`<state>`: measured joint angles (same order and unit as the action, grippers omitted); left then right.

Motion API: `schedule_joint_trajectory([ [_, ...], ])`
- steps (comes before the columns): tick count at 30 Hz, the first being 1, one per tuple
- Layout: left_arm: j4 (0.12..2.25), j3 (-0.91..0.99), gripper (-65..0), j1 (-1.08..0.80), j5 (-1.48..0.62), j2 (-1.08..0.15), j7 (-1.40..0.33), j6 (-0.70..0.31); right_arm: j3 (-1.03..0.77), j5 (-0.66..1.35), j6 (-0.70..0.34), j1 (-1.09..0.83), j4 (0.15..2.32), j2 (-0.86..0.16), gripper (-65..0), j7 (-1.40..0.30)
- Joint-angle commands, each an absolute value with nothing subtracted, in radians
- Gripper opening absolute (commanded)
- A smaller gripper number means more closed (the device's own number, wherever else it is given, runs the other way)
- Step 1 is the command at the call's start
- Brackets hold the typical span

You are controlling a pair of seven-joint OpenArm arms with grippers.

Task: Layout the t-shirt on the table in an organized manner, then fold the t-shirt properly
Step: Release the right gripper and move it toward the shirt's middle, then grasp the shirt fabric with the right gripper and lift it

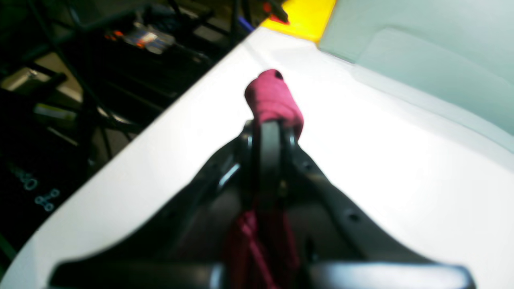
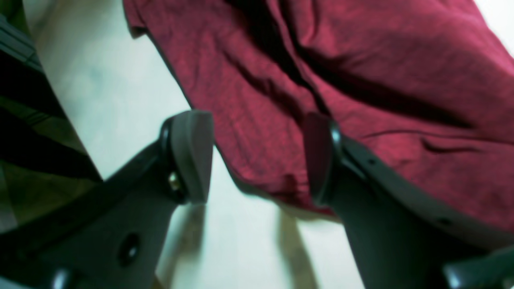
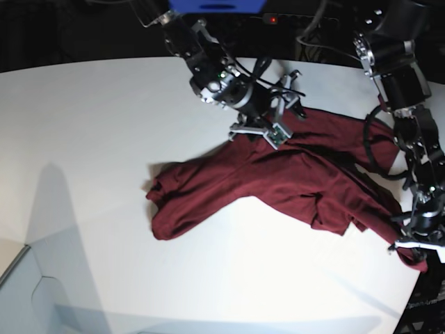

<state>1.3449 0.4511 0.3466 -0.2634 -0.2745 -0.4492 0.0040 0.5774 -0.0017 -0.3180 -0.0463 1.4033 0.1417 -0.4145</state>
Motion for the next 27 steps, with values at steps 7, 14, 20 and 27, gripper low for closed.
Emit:
schedule_joint_trajectory([
  [7, 1.363, 0.455, -65.0, 0.372, -0.265, -0.292, -0.418, 0.005, 0.582, 0.007, -0.325, 0.024, 1.291, 0.157, -31.1, -0.268],
  [14, 1.356, 0.455, -65.0, 0.371, -0.255, -0.292, -0.42, 0.005, 0.576, 0.007, -0.325, 0.076, 1.15, 0.157, -49.4, -0.173],
  [20, 1.354, 0.455, -65.0, 0.361, -0.254, -0.295, -0.417, 0.005, 0.581, 0.007, -0.325, 0.096, 1.073, 0.157, -64.8, -0.159],
  [27, 1.354, 0.455, -65.0, 0.36, -0.254, -0.297, -0.417, 0.005, 0.584, 0.005, -0.325, -0.008, 1.156, 0.157, -65.0, -0.162],
])
